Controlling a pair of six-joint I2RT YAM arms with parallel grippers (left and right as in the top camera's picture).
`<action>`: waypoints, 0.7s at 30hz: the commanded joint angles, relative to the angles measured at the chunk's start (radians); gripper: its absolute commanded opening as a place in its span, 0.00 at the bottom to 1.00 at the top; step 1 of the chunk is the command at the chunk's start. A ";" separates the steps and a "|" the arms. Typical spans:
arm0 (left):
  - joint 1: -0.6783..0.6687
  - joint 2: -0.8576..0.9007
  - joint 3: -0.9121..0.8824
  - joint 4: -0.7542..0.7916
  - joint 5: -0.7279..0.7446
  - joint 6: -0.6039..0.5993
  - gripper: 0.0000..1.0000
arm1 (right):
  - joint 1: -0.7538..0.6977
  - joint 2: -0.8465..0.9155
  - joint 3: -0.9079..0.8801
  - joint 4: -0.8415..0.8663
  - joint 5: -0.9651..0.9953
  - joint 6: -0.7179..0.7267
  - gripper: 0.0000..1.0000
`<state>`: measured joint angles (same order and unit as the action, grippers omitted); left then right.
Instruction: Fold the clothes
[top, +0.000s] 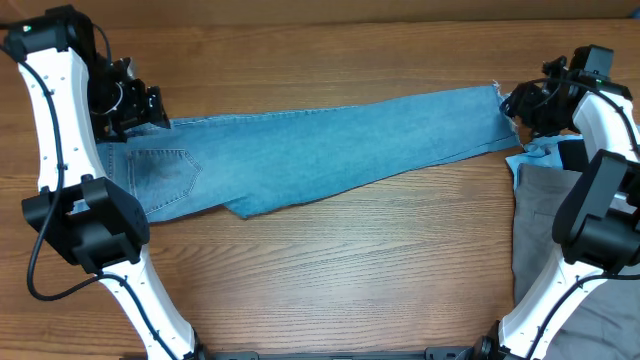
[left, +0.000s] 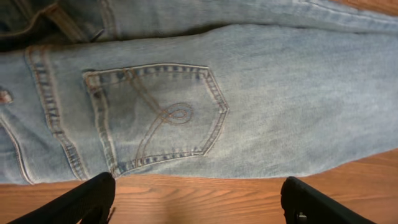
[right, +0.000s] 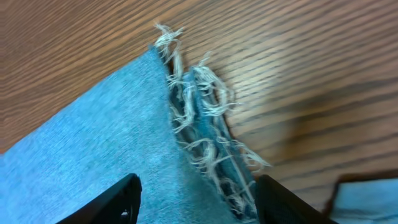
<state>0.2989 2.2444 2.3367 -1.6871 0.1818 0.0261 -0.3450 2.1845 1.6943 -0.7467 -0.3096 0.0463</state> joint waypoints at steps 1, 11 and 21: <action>0.048 -0.050 0.024 -0.003 -0.024 -0.059 0.89 | 0.000 0.022 0.007 0.006 -0.033 -0.025 0.62; 0.107 -0.212 0.024 -0.003 -0.029 -0.074 0.95 | 0.003 0.100 0.007 -0.001 -0.075 -0.029 0.61; 0.106 -0.244 0.024 -0.003 -0.028 -0.074 0.96 | 0.003 0.121 0.007 -0.056 -0.223 -0.105 0.28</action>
<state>0.4110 2.0102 2.3478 -1.6875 0.1596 -0.0311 -0.3470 2.2745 1.7008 -0.7971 -0.4210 -0.0223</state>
